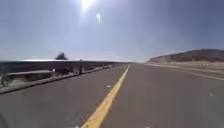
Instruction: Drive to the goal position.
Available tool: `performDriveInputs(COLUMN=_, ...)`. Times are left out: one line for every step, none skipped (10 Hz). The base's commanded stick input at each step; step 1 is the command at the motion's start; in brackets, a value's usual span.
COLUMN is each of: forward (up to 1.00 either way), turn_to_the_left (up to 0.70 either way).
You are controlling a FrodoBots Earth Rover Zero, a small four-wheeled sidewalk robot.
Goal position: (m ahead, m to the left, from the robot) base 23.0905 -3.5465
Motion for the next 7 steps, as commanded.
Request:
performDriveInputs(forward=0.85, turn_to_the_left=0.0)
performDriveInputs(forward=0.85, turn_to_the_left=0.0)
performDriveInputs(forward=0.85, turn_to_the_left=0.0)
performDriveInputs(forward=0.85, turn_to_the_left=0.0)
performDriveInputs(forward=0.85, turn_to_the_left=0.0)
performDriveInputs(forward=0.85, turn_to_the_left=0.0)
performDriveInputs(forward=0.85, turn_to_the_left=0.0)
